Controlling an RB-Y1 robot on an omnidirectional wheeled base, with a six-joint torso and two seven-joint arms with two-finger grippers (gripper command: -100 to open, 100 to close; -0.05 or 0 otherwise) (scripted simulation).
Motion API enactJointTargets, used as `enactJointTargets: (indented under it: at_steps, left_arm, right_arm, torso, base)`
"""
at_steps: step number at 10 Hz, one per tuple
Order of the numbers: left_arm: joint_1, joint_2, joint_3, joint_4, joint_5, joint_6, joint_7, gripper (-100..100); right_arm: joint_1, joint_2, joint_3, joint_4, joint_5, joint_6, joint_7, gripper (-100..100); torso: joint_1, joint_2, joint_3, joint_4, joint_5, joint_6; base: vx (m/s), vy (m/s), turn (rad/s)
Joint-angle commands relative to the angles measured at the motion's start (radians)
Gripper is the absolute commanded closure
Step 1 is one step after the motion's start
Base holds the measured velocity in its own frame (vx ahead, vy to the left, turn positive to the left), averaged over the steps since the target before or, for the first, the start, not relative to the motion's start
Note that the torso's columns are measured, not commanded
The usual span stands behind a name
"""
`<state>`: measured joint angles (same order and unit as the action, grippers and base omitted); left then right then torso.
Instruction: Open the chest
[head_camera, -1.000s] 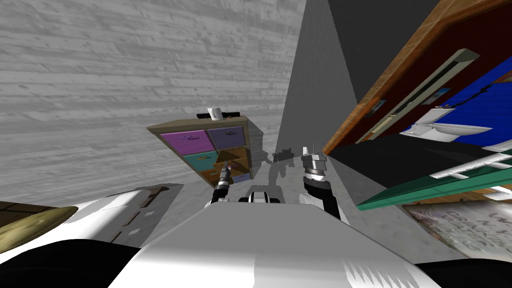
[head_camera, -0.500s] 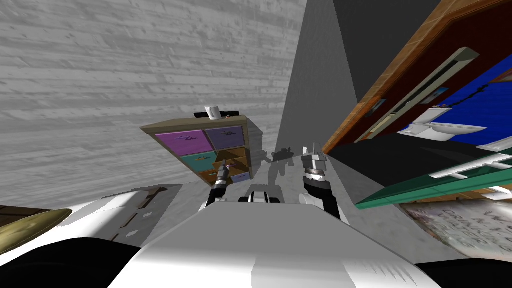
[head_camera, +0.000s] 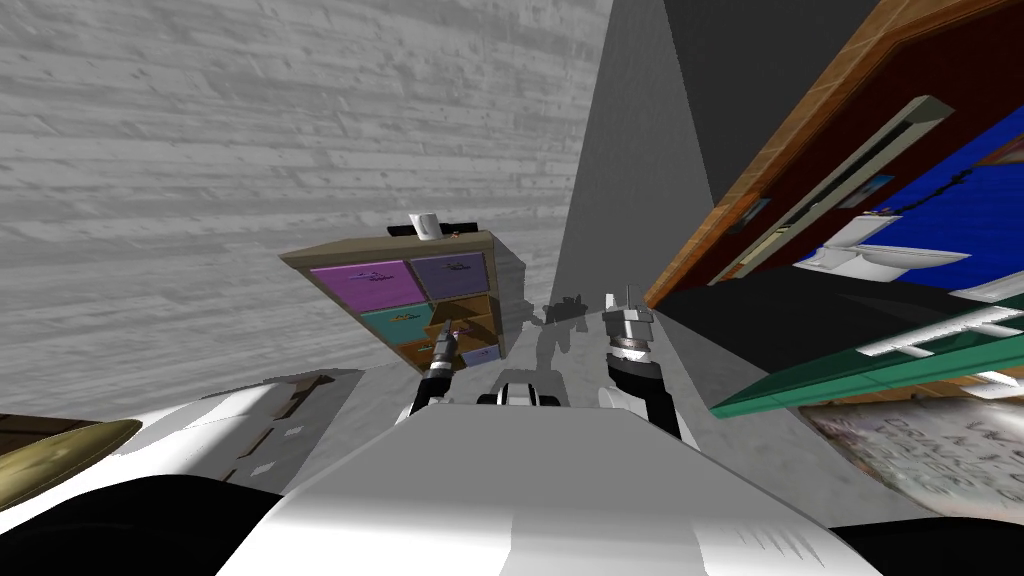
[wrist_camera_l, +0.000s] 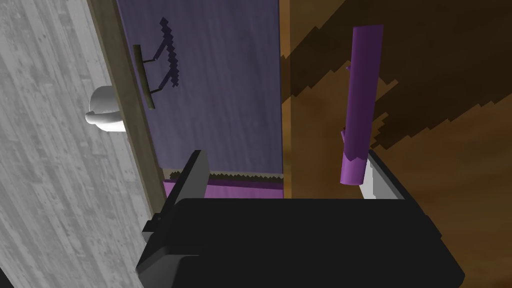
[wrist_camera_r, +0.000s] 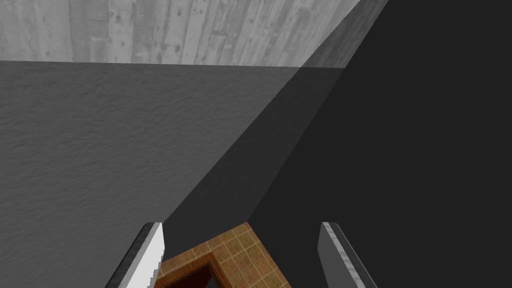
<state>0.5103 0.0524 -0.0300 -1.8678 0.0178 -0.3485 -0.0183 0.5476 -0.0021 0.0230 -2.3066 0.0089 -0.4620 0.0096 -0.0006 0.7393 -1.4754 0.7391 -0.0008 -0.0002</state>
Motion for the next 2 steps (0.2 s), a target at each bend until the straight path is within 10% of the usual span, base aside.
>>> enactJointTargets:
  at_steps: [1, 2]
  left_arm:
    - [0.0, 0.0, 0.0, 0.001, 0.0, 0.0, 0.0, 0]
    - [0.0, 0.0, 0.0, 0.001, 0.0, 0.001, 0.0, 0]
  right_arm:
    - [0.0, 0.0, 0.0, 0.0, 0.0, 0.0, 0.0, 0]
    - [0.0, 0.0, 0.0, 0.0, 0.0, 0.0, 0.0, 0]
  torso:
    - [0.0, 0.0, 0.0, 0.0, 0.0, 0.0]
    - [0.0, -0.001, 0.0, -0.001, 0.0, 0.0]
  base:
    - [0.0, 0.0, 0.0]
    - [0.0, 0.0, 0.0]
